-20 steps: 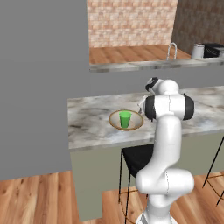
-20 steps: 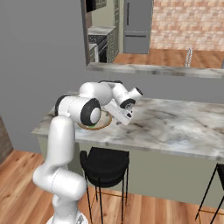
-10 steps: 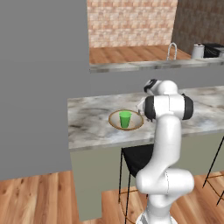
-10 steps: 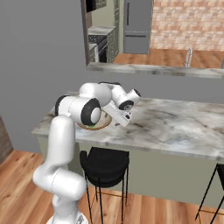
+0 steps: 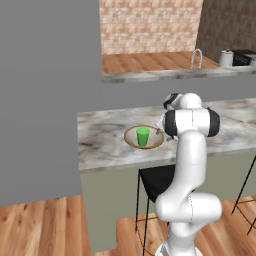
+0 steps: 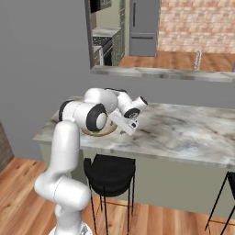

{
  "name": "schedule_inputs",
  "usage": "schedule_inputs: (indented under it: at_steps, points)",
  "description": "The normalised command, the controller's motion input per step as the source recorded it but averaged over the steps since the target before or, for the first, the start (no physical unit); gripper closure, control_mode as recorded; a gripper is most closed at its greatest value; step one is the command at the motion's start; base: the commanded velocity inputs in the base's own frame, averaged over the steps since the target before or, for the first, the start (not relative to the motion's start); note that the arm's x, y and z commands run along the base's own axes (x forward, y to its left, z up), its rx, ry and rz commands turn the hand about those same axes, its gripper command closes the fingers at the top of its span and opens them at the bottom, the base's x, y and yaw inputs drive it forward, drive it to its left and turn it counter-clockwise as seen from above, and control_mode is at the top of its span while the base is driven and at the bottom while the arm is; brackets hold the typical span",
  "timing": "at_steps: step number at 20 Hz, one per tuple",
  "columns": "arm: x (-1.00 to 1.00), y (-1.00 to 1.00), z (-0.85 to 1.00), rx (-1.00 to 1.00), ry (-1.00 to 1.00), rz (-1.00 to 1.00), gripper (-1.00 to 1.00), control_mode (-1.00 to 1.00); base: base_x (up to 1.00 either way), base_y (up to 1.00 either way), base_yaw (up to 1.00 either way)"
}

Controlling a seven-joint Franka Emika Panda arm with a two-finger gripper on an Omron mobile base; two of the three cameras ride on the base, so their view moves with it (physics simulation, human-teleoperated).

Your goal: Place the cup inside the bowl on the dining table and move the bowl to any counter.

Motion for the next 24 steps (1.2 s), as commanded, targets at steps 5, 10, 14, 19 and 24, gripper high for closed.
schedule_inputs:
  at_steps: [5,10,14,19,24]
  points:
    - [0.0,0.11,-0.16,0.0,0.0,0.0,-1.0,-1.0,0.0,0.0,0.0]
    - [0.02,0.15,-0.05,0.0,0.0,0.0,-1.0,-1.0,0.0,0.0,0.0]
    - [0.0,0.3,0.0,0.0,0.0,0.0,-1.0,-1.0,0.0,0.0,0.0]
    - [0.0,0.34,-0.03,0.0,0.0,0.0,-1.0,-1.0,0.0,0.0,0.0]
    - [0.0,0.17,-0.04,0.0,0.0,0.0,-1.0,-1.0,0.0,0.0,0.0]
